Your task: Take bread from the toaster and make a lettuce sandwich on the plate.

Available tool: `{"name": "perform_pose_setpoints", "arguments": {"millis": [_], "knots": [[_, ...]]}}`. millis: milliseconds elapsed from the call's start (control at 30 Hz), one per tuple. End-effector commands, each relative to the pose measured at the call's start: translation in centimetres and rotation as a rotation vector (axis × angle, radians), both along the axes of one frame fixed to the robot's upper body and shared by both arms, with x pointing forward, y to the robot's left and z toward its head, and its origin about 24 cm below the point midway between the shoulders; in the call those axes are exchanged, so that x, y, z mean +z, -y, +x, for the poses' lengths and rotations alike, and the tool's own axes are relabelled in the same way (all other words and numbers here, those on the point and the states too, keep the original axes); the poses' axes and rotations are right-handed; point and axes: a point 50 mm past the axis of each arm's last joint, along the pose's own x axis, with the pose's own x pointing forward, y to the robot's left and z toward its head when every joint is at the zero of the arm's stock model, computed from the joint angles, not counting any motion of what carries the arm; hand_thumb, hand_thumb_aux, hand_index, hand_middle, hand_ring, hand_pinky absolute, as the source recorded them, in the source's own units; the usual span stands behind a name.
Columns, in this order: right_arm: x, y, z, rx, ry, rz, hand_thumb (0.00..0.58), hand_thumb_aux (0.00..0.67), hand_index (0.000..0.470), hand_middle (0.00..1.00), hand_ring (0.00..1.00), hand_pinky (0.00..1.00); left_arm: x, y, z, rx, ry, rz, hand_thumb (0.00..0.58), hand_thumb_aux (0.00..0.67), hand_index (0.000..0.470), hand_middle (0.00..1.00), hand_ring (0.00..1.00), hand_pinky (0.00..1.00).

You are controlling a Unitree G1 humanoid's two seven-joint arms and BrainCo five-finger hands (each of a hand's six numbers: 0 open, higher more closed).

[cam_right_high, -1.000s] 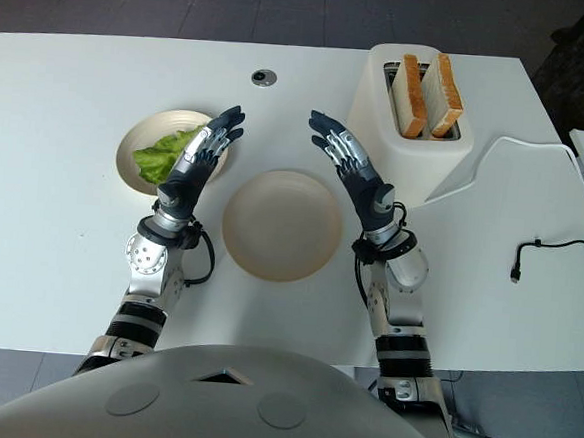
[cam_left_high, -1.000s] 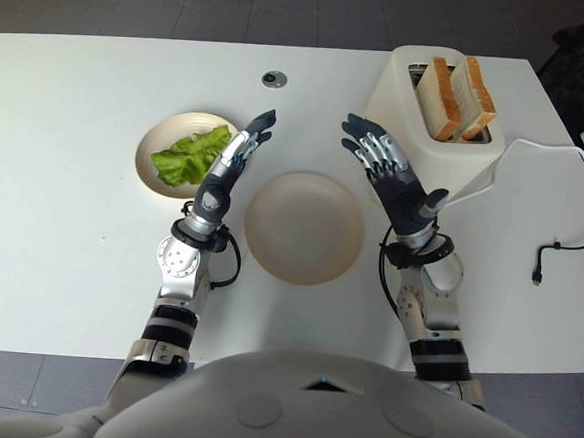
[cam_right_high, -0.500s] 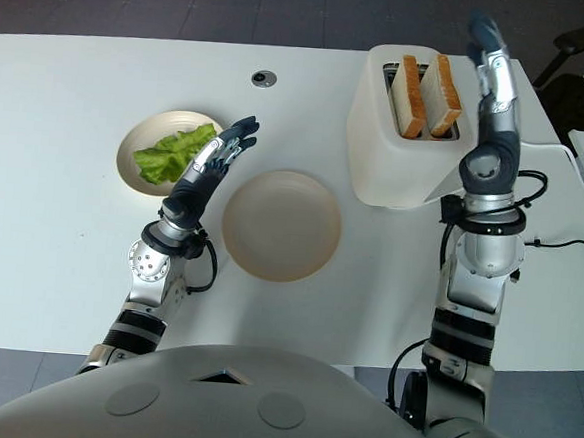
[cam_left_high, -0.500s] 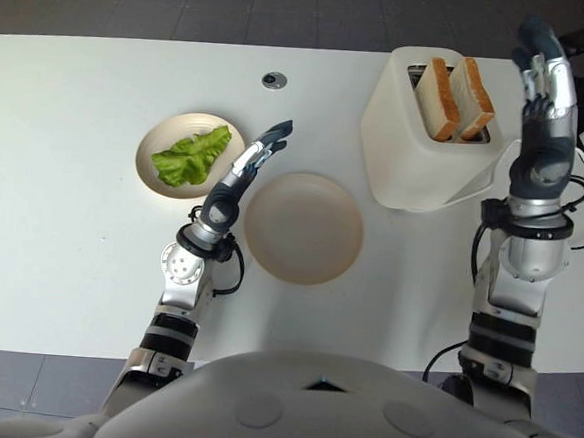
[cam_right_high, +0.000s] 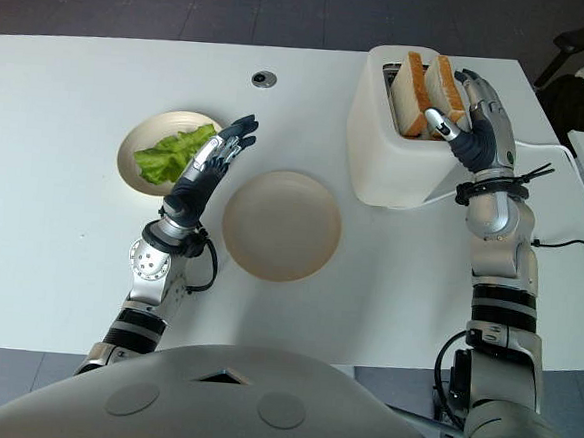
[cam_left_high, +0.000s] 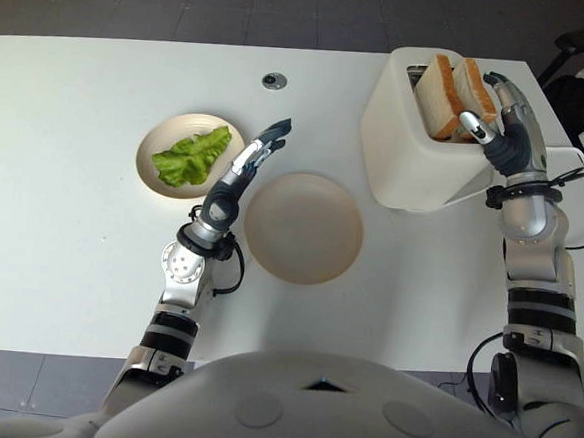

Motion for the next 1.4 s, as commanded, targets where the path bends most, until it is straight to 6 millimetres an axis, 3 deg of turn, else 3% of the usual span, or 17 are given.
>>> {"name": "perform_pose_setpoints", "arguments": {"millis": [33,233,267,300,333,367,400,733,867,900,967,1100,1300,1400], "knots": [[-1.3,0.7,-0.7,-0.016,-0.069,0.036,0.000,0.000,0.000,0.00,0.00,0.00,-0.3,-0.2,-0.2,0.006,-0.022,-0.004,0.000,0.000,0.000,0.00,0.00,0.00],[-1.9,0.5,-0.8,0.005,-0.088,0.054,0.000,0.000,0.000,0.00,0.00,0.00,-0.5,-0.1,-0.2,0.006,-0.029,-0.006,0.000,0.000,0.000,0.00,0.00,0.00],[-1.9,0.5,-0.8,0.004,-0.090,0.055,0.087,0.053,0.037,0.00,0.00,0.00,-0.5,-0.1,-0.2,0.007,-0.030,-0.006,0.000,0.000,0.000,0.00,0.00,0.00],[-1.9,0.5,-0.8,0.004,-0.087,0.058,0.261,0.173,0.122,0.00,0.00,0.00,-0.5,-0.1,-0.2,0.007,-0.030,-0.006,0.000,0.000,0.000,0.00,0.00,0.00],[-1.8,0.5,-0.7,0.005,-0.081,0.060,0.491,0.407,0.286,0.00,0.00,0.00,-0.5,-0.1,-0.2,0.008,-0.031,-0.006,0.000,0.000,0.000,0.00,0.00,0.00],[-1.6,0.5,-0.7,0.006,-0.066,0.064,0.570,0.583,0.409,0.00,0.00,0.00,-0.6,-0.1,-0.2,0.009,-0.032,-0.006,0.000,0.000,0.000,0.00,0.00,0.00],[-1.3,0.6,-0.7,0.007,-0.046,0.070,0.580,0.670,0.470,0.00,0.00,0.00,-0.6,-0.1,-0.2,0.009,-0.032,-0.006,0.000,0.000,0.000,0.00,0.00,0.00],[1.9,0.0,0.0,0.034,0.190,0.198,0.580,0.670,0.470,0.06,0.06,0.06,-0.9,-0.4,0.1,0.013,-0.063,-0.031,0.000,0.000,0.000,0.00,0.00,0.00],[3.3,-0.9,0.7,0.062,0.285,0.276,0.580,0.670,0.470,0.15,0.15,0.15,-1.2,-0.6,0.3,0.030,-0.077,-0.029,0.000,0.000,0.000,0.00,0.00,0.00],[3.7,-1.0,0.8,0.062,0.313,0.296,0.580,0.670,0.470,0.24,0.24,0.24,-1.3,-0.7,0.5,0.042,-0.082,-0.025,0.000,0.000,0.000,0.00,0.00,0.00],[4.7,-1.0,1.1,0.064,0.388,0.341,0.580,0.670,0.470,0.57,0.57,0.57,-1.4,-1.1,0.9,0.095,-0.089,-0.016,0.000,0.000,0.000,0.00,0.00,0.00],[6.3,-0.8,0.8,0.082,0.537,0.417,0.580,0.670,0.470,1.00,1.00,1.00,-0.9,-2.9,2.2,0.243,-0.079,-0.010,0.000,0.000,0.000,0.00,0.00,0.00],[8.3,-0.6,-0.8,0.165,0.728,0.519,0.580,0.670,0.470,1.00,1.00,1.00,-0.1,-6.8,3.9,0.562,-0.009,0.197,0.000,0.000,0.000,0.00,0.00,0.00],[9.0,-1.3,-1.8,0.281,0.756,0.573,0.580,0.670,0.470,1.00,1.00,1.00,0.7,-8.4,4.2,0.746,0.122,0.507,0.000,0.000,0.000,0.00,0.00,0.00]]}}
